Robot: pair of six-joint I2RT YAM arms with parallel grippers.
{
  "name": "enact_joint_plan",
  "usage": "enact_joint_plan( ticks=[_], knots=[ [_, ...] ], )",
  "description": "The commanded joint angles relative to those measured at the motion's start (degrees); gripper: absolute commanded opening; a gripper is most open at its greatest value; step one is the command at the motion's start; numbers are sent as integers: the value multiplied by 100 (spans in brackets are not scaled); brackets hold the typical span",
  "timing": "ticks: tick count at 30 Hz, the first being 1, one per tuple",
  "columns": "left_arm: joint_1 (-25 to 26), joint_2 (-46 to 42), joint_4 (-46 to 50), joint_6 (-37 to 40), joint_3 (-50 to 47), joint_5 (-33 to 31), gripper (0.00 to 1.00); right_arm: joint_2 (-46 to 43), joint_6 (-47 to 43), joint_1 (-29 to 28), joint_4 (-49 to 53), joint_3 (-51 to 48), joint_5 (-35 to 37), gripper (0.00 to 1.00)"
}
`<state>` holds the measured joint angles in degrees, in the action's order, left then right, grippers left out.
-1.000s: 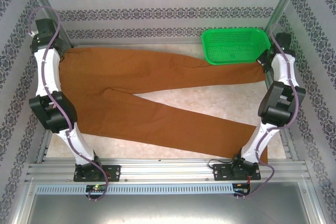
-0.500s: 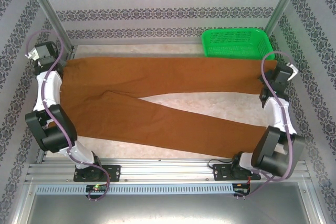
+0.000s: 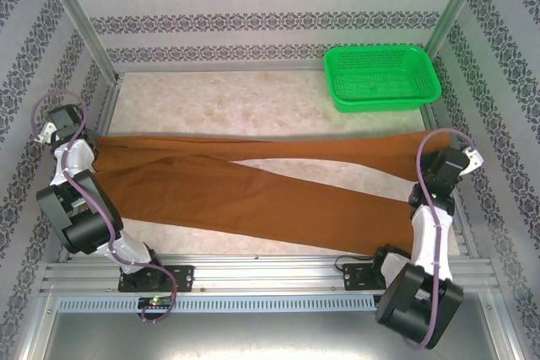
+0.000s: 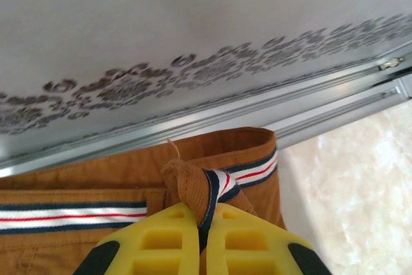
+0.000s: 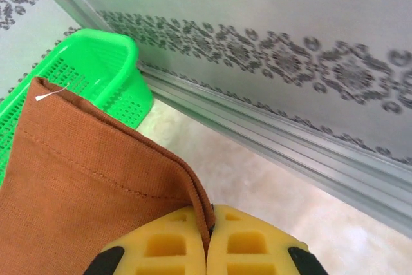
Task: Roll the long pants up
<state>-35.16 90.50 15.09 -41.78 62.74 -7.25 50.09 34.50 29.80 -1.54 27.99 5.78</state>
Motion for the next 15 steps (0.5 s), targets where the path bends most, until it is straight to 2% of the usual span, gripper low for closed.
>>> enact_joint_plan(
  ticks=[1, 6, 12, 14, 15],
  knots=[
    [-357, 106, -350, -475, -47, -494, 0, -678, 658, 361, 641, -143, 1233, 0],
    [-440, 198, 51, -716, 159, -737, 0, -1526, 995, 679, 1347, -411, 1146, 0],
    [-503, 250, 358, -1021, 377, -1067, 1, -1650, 1331, 772, 1757, -452, 557, 0],
    [-575, 240, 276, -1088, 376, -1072, 2, -1768, 1385, 774, 1698, -544, 359, 2],
    [-626, 246, 258, -1099, 403, -1067, 3, -1855, 1422, 777, 1699, -593, 333, 8]
  ],
)
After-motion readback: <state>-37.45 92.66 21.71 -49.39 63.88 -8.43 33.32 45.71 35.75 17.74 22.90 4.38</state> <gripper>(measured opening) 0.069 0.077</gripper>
